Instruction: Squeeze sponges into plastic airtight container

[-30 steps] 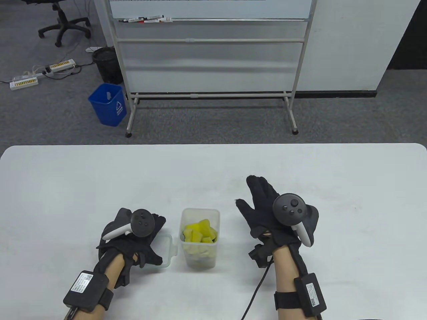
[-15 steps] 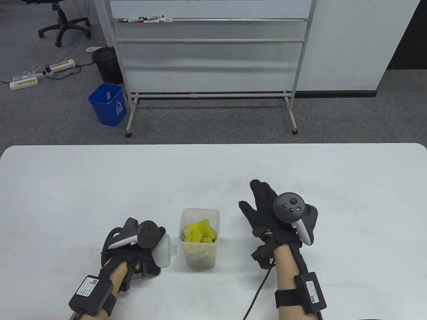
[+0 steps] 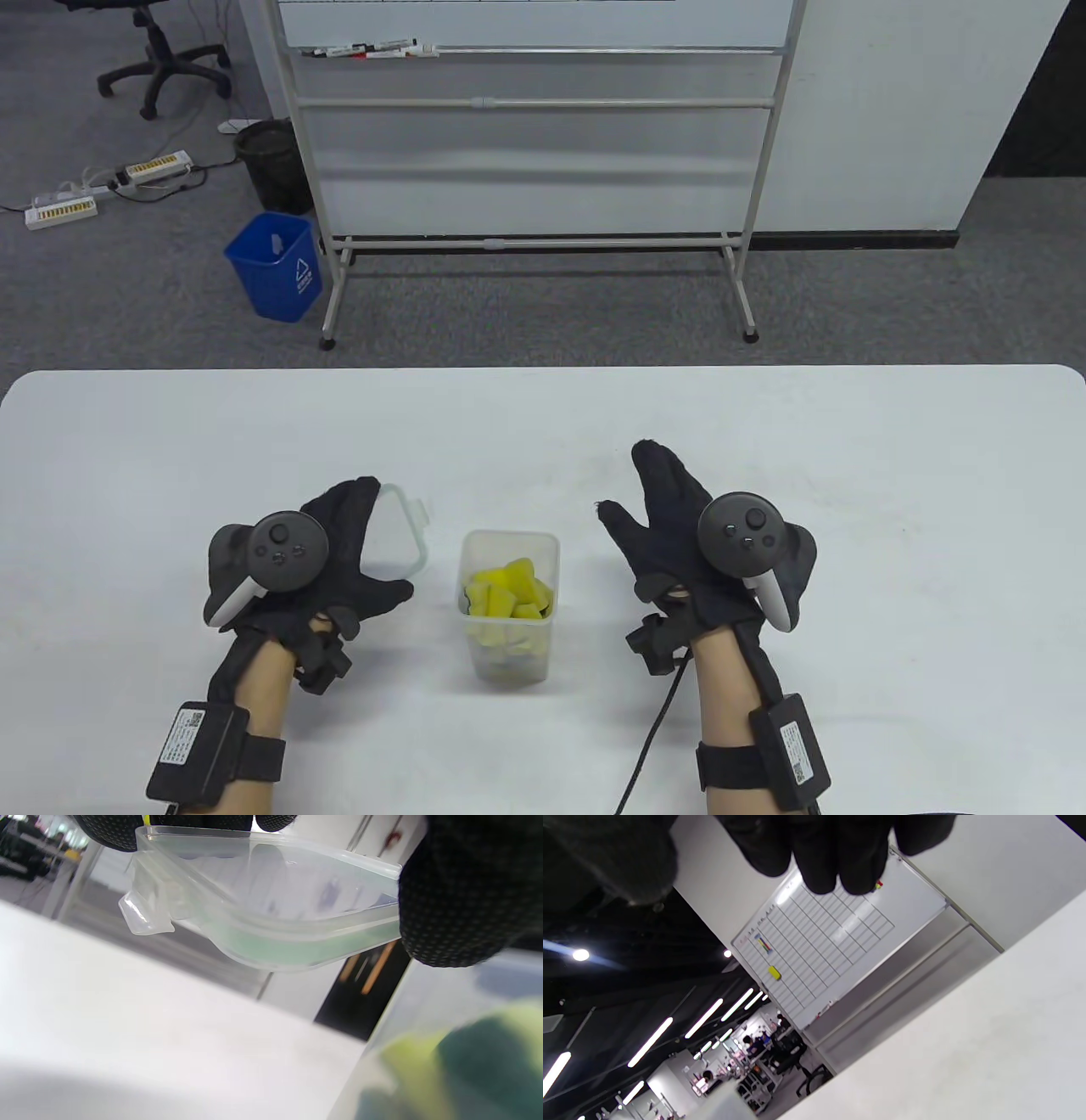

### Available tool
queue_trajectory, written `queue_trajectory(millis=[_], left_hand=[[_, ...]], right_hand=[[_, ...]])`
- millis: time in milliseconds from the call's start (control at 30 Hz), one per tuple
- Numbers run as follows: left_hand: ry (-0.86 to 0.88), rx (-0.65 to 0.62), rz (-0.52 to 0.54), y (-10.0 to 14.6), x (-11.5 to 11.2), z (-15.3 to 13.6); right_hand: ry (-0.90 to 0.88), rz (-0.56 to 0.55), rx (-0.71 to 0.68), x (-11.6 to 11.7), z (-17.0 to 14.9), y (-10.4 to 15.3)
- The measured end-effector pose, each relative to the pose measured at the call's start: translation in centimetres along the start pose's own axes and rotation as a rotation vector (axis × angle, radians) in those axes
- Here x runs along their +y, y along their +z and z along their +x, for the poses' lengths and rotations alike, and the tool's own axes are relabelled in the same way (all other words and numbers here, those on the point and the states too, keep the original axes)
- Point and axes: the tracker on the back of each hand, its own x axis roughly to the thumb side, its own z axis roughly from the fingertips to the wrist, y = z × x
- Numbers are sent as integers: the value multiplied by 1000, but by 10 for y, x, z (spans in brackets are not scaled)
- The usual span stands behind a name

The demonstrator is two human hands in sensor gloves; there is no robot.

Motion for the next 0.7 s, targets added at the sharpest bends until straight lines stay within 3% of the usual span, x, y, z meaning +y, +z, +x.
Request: queue_trajectory(millis=[100, 233, 533, 700], left_hand=[[-6, -79, 66, -2, 12, 28], [-19, -173, 78, -4, 12, 61], [-155, -324, 85, -3, -6, 115], [-188, -369, 119, 1, -12, 131]], right_hand=[[-37, -37, -38, -6, 14, 4], [-62, -41, -79, -8, 31, 9], [-100, 73, -98, 3, 60, 17], [-96, 160, -59, 13, 65, 19]])
